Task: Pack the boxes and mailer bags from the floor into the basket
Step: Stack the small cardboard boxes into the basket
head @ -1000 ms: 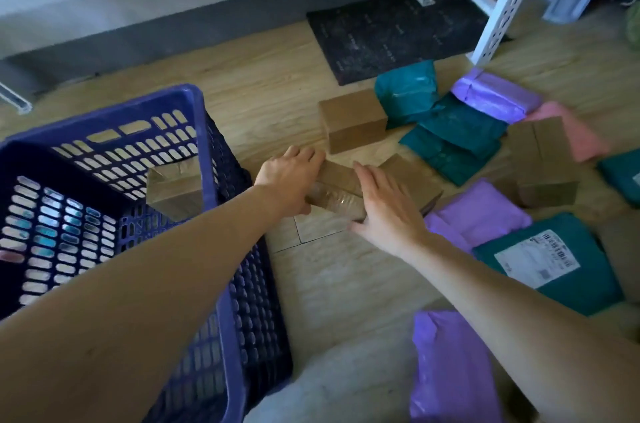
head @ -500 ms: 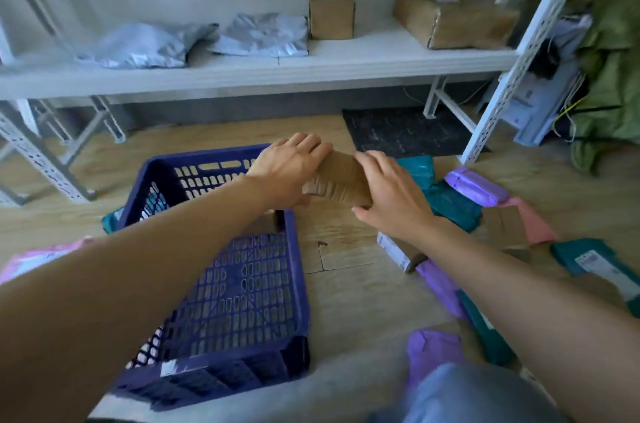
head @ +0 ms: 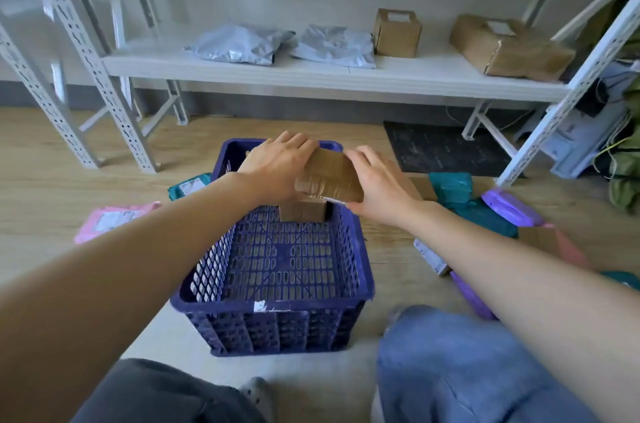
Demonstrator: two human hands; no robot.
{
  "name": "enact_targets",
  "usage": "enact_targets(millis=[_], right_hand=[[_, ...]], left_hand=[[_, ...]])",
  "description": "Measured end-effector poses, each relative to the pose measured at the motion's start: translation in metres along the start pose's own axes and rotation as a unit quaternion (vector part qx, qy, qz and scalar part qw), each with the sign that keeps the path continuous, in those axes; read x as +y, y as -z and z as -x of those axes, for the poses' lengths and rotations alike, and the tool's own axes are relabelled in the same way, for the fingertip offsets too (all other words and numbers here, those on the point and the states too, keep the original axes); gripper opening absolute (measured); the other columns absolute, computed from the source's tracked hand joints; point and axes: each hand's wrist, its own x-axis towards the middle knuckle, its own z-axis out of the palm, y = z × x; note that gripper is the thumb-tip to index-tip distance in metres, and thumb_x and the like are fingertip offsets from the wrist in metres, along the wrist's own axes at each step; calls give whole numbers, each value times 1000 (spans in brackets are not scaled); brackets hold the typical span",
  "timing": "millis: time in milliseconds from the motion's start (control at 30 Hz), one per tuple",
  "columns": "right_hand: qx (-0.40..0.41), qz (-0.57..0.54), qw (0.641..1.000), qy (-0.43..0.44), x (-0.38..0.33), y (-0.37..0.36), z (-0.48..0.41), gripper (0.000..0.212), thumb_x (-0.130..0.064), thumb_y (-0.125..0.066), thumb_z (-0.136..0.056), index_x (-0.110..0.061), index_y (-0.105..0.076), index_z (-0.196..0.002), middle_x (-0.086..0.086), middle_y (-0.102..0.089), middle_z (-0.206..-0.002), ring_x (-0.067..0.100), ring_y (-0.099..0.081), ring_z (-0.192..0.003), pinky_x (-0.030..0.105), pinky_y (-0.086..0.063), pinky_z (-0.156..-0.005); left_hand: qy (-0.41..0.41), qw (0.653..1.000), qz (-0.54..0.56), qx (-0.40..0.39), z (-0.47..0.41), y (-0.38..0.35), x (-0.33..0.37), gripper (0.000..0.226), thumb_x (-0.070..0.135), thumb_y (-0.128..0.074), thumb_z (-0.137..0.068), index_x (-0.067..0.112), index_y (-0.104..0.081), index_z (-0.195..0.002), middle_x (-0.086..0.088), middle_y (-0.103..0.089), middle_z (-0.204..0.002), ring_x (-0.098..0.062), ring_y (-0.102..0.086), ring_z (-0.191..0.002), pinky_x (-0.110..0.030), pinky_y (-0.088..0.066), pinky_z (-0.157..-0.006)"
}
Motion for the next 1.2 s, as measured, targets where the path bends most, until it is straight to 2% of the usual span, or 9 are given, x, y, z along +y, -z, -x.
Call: enact_targets(millis=[200, 333, 433, 533, 733, 867, 1000, 1200], right_hand=[[-63, -11, 997, 36, -18, -53, -42, 87, -29, -76, -76, -18, -25, -145, 1, -32, -141, 21, -40, -124, 36, -41, -97], [-110, -33, 993, 27, -14, -107, -68, 91, -26, -79, -72, -18, -25, -145, 0, -32, -139, 24, -43, -123, 43, -45, -97], [-145, -24, 989, 13, -5, -146, -80, 94, -26, -79, -72, -20, -22, -146, -2, -29, -142, 25, -48, -119, 42, -50, -90], [-175, -28, 984, 4, 4, -179, -92, 94, -24, -80, -72, -21, -22, -145, -2, -28, -141, 26, -50, -116, 42, -51, -90], [-206, -35, 977, -36, 17, -231, -121, 90, -14, -78, -71, -21, -24, -143, 1, -30, -140, 27, -51, -112, 41, -50, -88], [-214, -22, 975, -53, 23, -258, -137, 88, -10, -77, -72, -19, -25, -143, 3, -32, -139, 28, -48, -118, 40, -47, -90], [-234, -15, 969, -77, 26, -277, -149, 89, 0, -74, -71, -15, -25, -143, 5, -31, -141, 28, -42, -125, 41, -45, -96], [-245, -6, 965, -97, 33, -295, -160, 86, -5, -77, -72, -14, -27, -142, 6, -32, -140, 26, -42, -126, 40, -45, -96]], left_hand=[[60, 997, 24, -40, 15, -52, -41, 83, 53, -71, -72, 20, -34, -138, 2, -46, -135, -22, -41, -124, -36, -41, -99], [85, 993, 40, -73, 8, -101, -59, 82, 52, -71, -72, 21, -32, -138, 4, -46, -134, -21, -42, -122, -36, -44, -96], [87, 990, 44, -104, -1, -139, -66, 86, 56, -70, -72, 22, -28, -140, 5, -46, -133, -20, -44, -121, -34, -44, -93], [91, 985, 52, -135, -11, -176, -73, 85, 58, -69, -72, 21, -30, -138, 4, -47, -131, -21, -45, -118, -34, -46, -91], [119, 972, 107, -174, -37, -242, -88, 84, 53, -72, -72, 18, -29, -136, 1, -47, -126, -23, -54, -107, -40, -53, -85], [130, 964, 133, -188, -52, -275, -95, 82, 42, -74, -75, 16, -28, -137, -1, -45, -129, -24, -59, -103, -39, -54, -84], [124, 959, 139, -214, -62, -301, -100, 77, 33, -74, -76, 12, -27, -134, -8, -42, -127, -29, -62, -96, -44, -55, -82], [125, 959, 149, -205, -71, -329, -102, 74, 29, -75, -77, 10, -29, -132, -9, -40, -128, -34, -63, -88, -45, -56, -71]])
